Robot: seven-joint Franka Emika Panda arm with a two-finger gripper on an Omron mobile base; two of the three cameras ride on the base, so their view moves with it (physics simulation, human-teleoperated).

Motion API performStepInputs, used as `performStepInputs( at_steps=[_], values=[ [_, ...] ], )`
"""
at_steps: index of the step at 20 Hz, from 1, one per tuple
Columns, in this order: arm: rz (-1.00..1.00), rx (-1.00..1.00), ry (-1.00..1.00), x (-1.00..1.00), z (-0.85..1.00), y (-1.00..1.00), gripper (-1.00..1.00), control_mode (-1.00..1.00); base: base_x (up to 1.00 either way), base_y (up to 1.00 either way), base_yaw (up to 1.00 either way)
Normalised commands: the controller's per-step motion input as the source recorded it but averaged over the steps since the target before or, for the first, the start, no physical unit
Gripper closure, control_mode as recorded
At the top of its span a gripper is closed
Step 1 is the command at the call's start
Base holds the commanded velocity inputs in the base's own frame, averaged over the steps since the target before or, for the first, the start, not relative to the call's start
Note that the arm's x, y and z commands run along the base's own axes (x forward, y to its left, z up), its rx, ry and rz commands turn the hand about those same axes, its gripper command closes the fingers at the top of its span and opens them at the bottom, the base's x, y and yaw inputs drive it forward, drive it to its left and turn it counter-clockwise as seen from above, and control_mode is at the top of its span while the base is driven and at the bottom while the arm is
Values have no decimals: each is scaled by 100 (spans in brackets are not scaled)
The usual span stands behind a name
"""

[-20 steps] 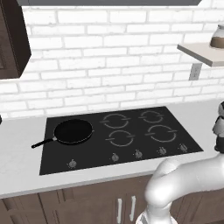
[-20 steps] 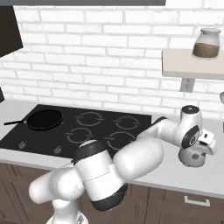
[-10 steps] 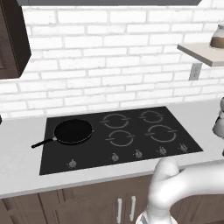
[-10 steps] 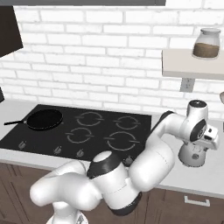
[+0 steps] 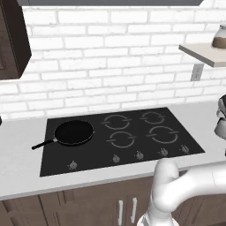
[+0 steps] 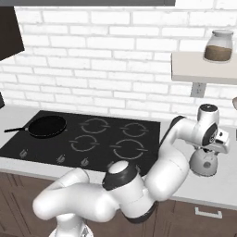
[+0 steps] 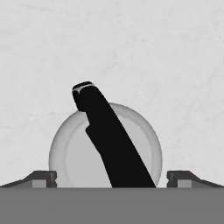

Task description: Pick the kettle from the counter and place it on a stove burner. Then turn the burner on.

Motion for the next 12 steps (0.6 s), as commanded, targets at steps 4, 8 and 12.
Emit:
performStepInputs(
  at_steps=[4, 8, 12],
  values=[
    [7, 0, 0, 33, -14, -22, -100, -100, 0, 0, 0],
    [7, 0, 0, 21, -14, -14, -100, -100, 0, 0, 0],
    [4, 0, 0, 8, -5, -5, -100, -100, 0, 0, 0]
  ],
)
